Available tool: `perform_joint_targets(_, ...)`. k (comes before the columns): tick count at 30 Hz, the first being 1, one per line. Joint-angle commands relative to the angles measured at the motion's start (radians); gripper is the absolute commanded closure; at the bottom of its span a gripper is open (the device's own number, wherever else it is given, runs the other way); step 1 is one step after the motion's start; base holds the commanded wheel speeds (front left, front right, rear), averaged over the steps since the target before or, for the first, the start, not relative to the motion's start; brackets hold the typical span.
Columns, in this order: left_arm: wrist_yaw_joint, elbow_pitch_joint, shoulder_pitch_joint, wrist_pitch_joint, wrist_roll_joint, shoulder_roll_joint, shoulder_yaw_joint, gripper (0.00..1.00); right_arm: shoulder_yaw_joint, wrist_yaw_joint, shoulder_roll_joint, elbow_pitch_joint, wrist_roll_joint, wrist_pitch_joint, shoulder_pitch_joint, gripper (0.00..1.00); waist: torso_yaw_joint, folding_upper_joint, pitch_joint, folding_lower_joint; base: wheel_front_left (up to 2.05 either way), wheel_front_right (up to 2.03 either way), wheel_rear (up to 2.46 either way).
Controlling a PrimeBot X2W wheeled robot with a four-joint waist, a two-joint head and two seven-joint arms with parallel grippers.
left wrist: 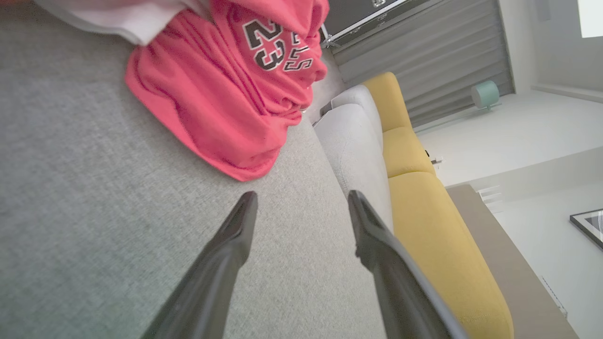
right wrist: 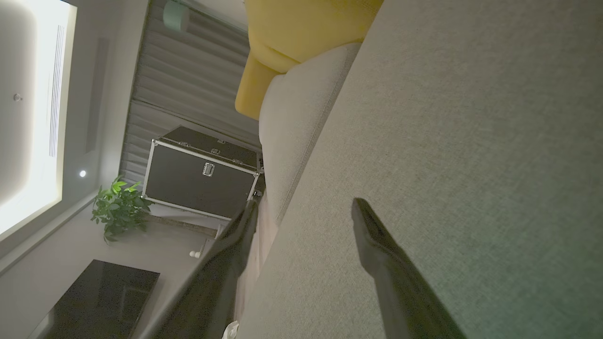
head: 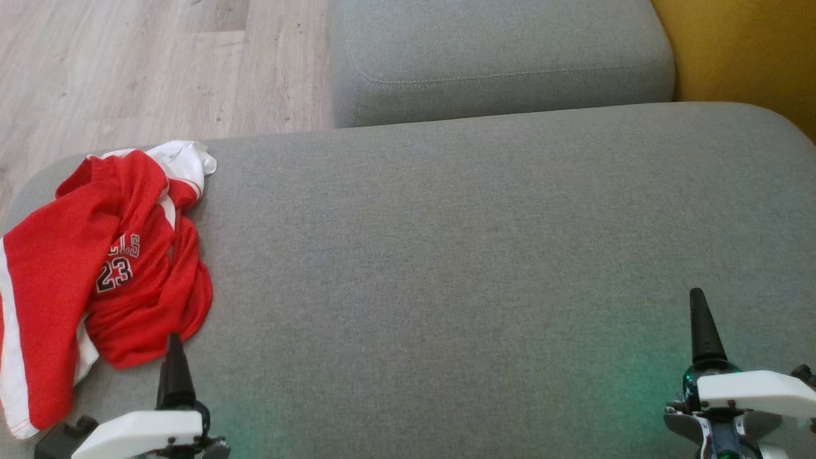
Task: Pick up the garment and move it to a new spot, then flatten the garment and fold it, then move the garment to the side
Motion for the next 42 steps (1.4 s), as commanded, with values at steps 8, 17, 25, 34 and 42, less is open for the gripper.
perform_joint_targets(8,0.028,-0.065,-0.02,-0.036,0.152,0.007,-0.025,0.0,0.043,0.003,-0.005,-0.062,-0.153,-0.035,-0.016,0.0,0.004,-0.0001,-0.009,0.0,0.0,0.0,0.0)
perform_joint_targets(17,0.057,-0.08,-0.013,-0.059,0.256,0.007,-0.041,0.0,0.074,0.003,-0.005,-0.078,-0.264,-0.059,-0.008,0.0,0.005,-0.0001,-0.018,0.0,0.0,0.0,0.0)
perform_joint_targets(25,0.083,-0.096,-0.008,-0.083,0.371,0.007,-0.058,0.0,0.088,0.004,-0.006,-0.075,-0.373,-0.082,-0.002,0.0,0.007,-0.0001,-0.023,0.0,0.0,0.0,0.0)
perform_joint_targets(34,0.093,-0.105,-0.005,-0.11,0.494,0.008,-0.077,0.0,0.117,0.004,-0.006,-0.09,-0.502,-0.109,0.0,0.0,0.012,-0.0001,-0.026,0.0,0.0,0.0,0.0)
perform_joint_targets(42,0.087,-0.116,0.002,-0.133,0.585,0.009,-0.09,0.0,0.133,0.005,-0.006,-0.101,-0.612,-0.132,0.005,0.0,0.016,-0.0001,-0.032,0.0,0.0,0.0,0.0)
